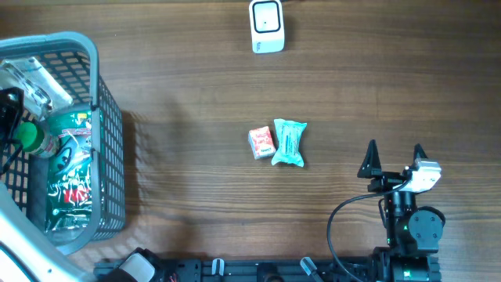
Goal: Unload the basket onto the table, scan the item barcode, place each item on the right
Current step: 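Grasp the white box from the basket with the left gripper, then place the white box left of the red tissue pack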
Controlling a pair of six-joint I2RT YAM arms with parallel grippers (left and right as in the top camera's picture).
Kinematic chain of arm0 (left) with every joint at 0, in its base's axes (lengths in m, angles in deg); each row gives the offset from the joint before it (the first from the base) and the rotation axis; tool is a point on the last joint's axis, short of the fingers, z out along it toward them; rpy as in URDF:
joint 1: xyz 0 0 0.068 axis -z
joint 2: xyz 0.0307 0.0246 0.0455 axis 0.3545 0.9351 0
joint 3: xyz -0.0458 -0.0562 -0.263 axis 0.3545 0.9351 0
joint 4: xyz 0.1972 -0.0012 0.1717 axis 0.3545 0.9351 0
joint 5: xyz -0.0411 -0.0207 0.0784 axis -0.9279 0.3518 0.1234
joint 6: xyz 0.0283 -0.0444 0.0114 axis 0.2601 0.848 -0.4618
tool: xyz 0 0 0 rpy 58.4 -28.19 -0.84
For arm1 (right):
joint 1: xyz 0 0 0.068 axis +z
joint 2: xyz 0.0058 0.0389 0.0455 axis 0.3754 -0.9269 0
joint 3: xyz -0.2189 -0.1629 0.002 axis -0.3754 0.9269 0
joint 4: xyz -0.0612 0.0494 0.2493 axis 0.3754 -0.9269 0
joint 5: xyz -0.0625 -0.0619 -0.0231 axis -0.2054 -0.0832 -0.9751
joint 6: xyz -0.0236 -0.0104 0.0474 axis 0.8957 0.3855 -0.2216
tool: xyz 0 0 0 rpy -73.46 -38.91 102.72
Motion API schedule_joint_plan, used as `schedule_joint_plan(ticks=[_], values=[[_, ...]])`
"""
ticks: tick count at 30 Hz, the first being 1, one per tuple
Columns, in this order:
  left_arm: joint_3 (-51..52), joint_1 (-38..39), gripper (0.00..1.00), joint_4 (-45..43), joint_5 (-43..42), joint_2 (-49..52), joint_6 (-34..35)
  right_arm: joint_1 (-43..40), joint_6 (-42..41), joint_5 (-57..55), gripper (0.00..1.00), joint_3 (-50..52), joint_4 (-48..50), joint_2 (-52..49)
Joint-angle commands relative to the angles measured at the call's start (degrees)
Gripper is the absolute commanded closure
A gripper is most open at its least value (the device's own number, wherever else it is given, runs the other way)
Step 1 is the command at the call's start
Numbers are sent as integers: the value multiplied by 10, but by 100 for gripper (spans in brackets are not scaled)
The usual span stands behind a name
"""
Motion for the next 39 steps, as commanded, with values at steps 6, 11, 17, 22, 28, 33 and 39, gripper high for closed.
schedule_joint_plan(ticks=[6, 11, 17, 22, 28, 33, 39], values=[[-11, 17, 96, -45, -170, -134, 42, -2, 11, 7, 0, 1, 3, 3], [-11, 178, 96, -6, -174, -145, 37, -2, 11, 7, 0, 1, 3, 3], [-11, 381, 96, 46, -26, -94, 37, -2, 12, 7, 0, 1, 3, 3], [-11, 510, 96, 55, 63, -4, 37, -2, 12, 7, 0, 1, 3, 3], [-11, 600, 96, 56, 115, 127, 37, -2, 11, 7, 0, 1, 3, 3], [-11, 650, 96, 43, 124, 236, 37, -2, 11, 7, 0, 1, 3, 3], [-10, 681, 96, 48, 274, 318, 38, -2, 11, 7, 0, 1, 3, 3]])
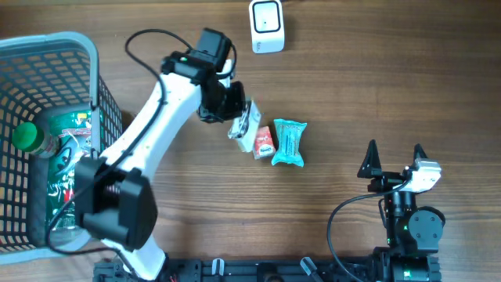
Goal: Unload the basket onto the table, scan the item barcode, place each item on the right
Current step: 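Place the white box left of the red tissue pack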
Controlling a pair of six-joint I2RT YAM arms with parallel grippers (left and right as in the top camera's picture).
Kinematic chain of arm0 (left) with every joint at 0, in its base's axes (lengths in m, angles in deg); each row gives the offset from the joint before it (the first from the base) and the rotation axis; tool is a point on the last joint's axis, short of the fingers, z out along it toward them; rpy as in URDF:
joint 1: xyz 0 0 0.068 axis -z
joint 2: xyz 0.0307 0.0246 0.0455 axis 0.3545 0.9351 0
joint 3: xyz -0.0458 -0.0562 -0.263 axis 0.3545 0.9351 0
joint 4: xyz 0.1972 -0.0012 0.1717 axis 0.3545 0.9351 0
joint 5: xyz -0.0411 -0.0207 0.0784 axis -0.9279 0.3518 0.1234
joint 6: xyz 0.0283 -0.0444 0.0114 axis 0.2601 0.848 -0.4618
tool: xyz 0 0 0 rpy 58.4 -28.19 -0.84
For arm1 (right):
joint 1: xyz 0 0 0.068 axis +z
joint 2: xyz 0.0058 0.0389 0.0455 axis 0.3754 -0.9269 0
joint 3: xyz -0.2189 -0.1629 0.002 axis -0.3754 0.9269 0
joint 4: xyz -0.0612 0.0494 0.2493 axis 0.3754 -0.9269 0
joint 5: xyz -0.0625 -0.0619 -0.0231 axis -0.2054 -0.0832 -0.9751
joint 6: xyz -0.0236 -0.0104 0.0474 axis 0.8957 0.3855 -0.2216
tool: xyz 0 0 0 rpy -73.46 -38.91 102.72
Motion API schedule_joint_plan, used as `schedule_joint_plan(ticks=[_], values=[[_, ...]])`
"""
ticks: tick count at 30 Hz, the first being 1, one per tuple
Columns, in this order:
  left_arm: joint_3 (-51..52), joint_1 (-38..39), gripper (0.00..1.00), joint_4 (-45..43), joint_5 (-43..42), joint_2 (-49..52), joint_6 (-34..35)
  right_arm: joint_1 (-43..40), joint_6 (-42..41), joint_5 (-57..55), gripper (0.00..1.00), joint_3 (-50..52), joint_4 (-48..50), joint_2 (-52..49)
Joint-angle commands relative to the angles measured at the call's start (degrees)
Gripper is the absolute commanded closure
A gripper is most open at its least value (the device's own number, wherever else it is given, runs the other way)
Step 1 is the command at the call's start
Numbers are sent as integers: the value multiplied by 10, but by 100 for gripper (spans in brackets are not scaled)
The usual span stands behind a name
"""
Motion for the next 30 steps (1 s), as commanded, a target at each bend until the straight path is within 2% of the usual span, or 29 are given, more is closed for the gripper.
schedule_joint_plan(ticks=[1, 5, 10, 12, 14, 15, 16, 17, 21, 25, 30], values=[[-7, 12, 96, 7, 125, 31, -1, -2, 11, 7, 0, 1, 3, 3], [17, 14, 96, -12, 181, 45, -1, -2, 11, 7, 0, 1, 3, 3], [96, 16, 96, -61, 182, 65, -1, -2, 12, 7, 0, 1, 3, 3], [106, 16, 89, -65, 182, 70, -1, -2, 11, 7, 0, 1, 3, 3], [107, 16, 72, -67, 182, 70, -1, -2, 11, 7, 0, 1, 3, 3], [107, 16, 59, -67, 182, 70, -1, -2, 11, 7, 0, 1, 3, 3], [107, 16, 22, -67, 184, 70, -1, -2, 11, 7, 0, 1, 3, 3], [106, 16, 0, -66, 197, 68, -1, -2, 11, 7, 0, 1, 3, 3], [67, 16, 0, -11, 273, 41, -1, -2, 11, 7, 0, 1, 3, 3], [16, 16, 0, 20, 274, -28, -1, -2, 12, 7, 0, 1, 3, 3], [-1, 16, 0, 6, 239, -153, -1, -2, 11, 7, 0, 1, 3, 3]])
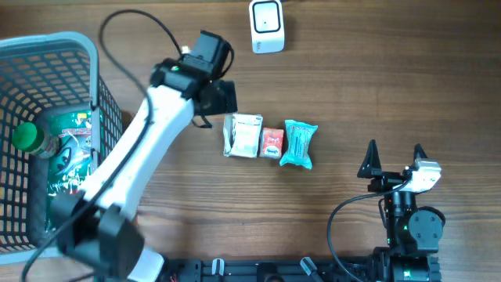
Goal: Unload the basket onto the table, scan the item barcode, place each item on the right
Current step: 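Place the white box left of the red tissue pack, then reach the left gripper into the basket and grasp the green glove bag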
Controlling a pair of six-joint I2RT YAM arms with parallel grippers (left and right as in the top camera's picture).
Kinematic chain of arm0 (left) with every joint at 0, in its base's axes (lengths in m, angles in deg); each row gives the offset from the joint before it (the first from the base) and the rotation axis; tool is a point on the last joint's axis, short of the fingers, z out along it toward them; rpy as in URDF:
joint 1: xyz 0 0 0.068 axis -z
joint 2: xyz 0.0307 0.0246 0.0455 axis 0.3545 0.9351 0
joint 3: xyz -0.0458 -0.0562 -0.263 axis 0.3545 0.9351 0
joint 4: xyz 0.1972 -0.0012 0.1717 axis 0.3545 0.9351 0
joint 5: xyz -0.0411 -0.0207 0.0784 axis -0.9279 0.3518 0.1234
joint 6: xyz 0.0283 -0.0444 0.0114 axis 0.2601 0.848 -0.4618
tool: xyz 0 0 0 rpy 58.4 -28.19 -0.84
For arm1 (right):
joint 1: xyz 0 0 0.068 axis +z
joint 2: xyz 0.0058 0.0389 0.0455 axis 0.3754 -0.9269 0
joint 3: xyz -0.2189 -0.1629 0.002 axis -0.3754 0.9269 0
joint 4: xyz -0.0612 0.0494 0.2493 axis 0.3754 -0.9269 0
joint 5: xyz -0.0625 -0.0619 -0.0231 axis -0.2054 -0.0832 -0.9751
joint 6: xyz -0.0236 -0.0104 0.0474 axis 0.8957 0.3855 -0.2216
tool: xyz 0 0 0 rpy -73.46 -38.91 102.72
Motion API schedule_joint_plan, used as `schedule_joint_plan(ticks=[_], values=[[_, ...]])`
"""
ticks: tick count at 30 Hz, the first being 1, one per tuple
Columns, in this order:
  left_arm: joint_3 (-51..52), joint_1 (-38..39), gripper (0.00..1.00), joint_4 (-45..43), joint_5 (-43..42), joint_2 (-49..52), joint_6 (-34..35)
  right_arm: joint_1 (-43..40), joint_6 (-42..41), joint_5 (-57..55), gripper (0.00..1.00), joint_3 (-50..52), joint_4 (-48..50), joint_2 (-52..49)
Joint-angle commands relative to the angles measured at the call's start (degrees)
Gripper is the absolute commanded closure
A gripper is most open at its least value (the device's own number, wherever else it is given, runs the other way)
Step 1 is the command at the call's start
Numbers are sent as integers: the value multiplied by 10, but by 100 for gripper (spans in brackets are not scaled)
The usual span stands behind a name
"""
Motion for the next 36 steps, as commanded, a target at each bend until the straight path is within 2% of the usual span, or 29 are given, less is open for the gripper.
schedule_joint_plan(ticks=[1, 2, 4, 6, 8, 10, 13, 16, 18, 21, 23, 26, 32, 33, 36], values=[[-15, 2, 0, -16, -26, -94, 1, -2, 12, 7, 0, 1, 3, 3], [-15, 2, 0, -16, -27, -113, -2, -2, 11, 7, 1, 1, 3, 3], [-15, 2, 0, -16, -26, -196, -77, -2, 11, 7, 0, 1, 3, 3], [-15, -4, 0, -24, -6, -259, -76, -2, 11, 7, 0, 1, 3, 3], [-15, -31, 0, -38, 58, -329, -32, -2, 11, 7, 1, 1, 3, 3], [-15, -95, 0, -46, 139, -393, 18, -2, 12, 7, 0, 1, 3, 3], [-15, -216, 0, -33, 149, -422, 41, -2, 11, 7, 0, 1, 3, 3], [-14, -345, 0, 40, 148, -404, 158, -2, 12, 7, 0, 1, 3, 3], [-14, -433, 0, 86, 115, -374, 227, -2, 12, 7, 1, 1, 3, 3], [-12, -508, 0, 113, 53, -315, 244, -2, 11, 7, 0, 1, 3, 3], [-11, -523, 0, 125, 52, -283, 253, -2, 11, 7, 1, 1, 3, 3], [23, -551, 0, 129, 50, -211, 308, -2, 11, 7, 0, 1, 3, 3], [90, -562, 0, 55, 37, -103, 311, -2, 11, 7, 0, 1, 3, 3], [97, -562, 0, 47, 34, -90, 292, -2, 11, 7, 0, 1, 3, 3], [119, -562, 0, -12, -40, -54, 120, -2, 11, 7, 0, 1, 3, 3]])
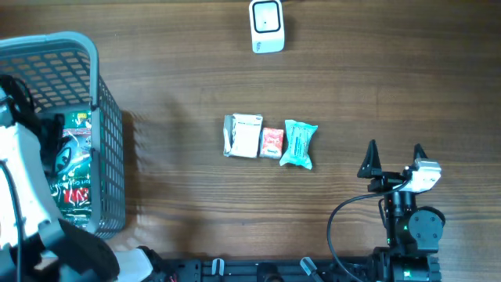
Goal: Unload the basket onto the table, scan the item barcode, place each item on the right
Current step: 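Reach the left gripper into the basket and grasp the green glove bag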
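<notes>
Three packets lie in a row mid-table: a silver-white packet (243, 136), a small red packet (272, 142) and a teal packet (298, 144). The white barcode scanner (266, 26) stands at the far edge. My left arm (17, 184) reaches down into the grey basket (108, 141) at the left; its gripper is a dark shape among the goods and its jaws do not show. My right gripper (394, 160) rests open near the front right, holding nothing.
The basket holds green-printed packages (74, 168) under the left arm. A black cable (344, 215) loops beside the right arm's base at the front edge.
My left arm has left the spot beside the silver-white packet and is now down in the basket. The three packets lie as before. The right arm has not moved.
First my left arm was in the basket, with only the red and teal packets on the table. Then its gripper held the silver-white packet against the red one. Then that packet lay flat, the other two shifted right. Now the arm is back in the basket.
</notes>
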Controlling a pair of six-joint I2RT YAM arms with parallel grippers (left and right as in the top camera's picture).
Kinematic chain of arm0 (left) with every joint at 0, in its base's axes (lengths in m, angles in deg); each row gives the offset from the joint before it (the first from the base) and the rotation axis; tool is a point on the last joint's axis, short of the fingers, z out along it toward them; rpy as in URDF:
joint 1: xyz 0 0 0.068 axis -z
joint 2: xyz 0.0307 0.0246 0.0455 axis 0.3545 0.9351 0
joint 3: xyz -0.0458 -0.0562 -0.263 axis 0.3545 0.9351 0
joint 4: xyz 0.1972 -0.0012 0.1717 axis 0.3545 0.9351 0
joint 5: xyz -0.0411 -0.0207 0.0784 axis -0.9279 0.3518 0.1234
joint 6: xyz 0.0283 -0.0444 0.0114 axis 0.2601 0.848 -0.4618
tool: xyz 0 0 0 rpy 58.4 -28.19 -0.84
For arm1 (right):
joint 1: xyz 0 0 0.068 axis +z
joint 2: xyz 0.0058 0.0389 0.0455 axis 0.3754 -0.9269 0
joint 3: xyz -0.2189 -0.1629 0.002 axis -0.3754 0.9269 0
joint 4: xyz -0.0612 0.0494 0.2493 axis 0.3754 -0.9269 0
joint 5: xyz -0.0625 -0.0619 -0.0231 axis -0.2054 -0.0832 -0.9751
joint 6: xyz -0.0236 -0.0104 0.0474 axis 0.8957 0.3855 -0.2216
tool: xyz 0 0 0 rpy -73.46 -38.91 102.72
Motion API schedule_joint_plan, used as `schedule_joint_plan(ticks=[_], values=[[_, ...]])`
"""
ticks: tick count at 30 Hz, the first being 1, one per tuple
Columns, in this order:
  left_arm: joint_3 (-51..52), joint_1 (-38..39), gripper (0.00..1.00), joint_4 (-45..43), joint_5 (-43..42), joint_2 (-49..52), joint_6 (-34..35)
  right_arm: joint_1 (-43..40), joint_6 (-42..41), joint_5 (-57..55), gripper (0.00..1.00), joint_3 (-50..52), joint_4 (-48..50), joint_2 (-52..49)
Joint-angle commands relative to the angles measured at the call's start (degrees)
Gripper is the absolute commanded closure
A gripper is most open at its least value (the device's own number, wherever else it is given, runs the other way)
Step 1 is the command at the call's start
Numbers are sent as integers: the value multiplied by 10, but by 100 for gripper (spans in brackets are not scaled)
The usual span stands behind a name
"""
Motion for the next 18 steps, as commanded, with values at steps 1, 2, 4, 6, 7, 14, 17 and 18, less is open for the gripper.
schedule_joint_plan(ticks=[1, 2, 4, 6, 7, 14, 17, 18], values=[[25, -3, 0, -39, -96, 35, -226, -2, 11, 7, 0, 1, 3, 3], [26, -4, 0, -39, -108, 42, -272, -2, 12, 7, 0, 1, 3, 3], [26, -2, 0, -45, -108, 70, -323, -2, 11, 7, 0, 1, 3, 3], [26, 7, 0, -49, -111, 99, -380, -2, 11, 7, 0, 1, 3, 3], [26, 15, 0, -49, -111, 111, -397, -2, 11, 7, 0, 1, 3, 3], [26, 77, 0, -43, 70, 194, -541, -2, 12, 7, 0, 1, 3, 3], [34, 73, 0, -32, 84, 223, -541, -2, 12, 7, 0, 1, 3, 3], [36, 73, 0, -19, 102, 242, -540, -2, 11, 7, 0, 1, 3, 3]])
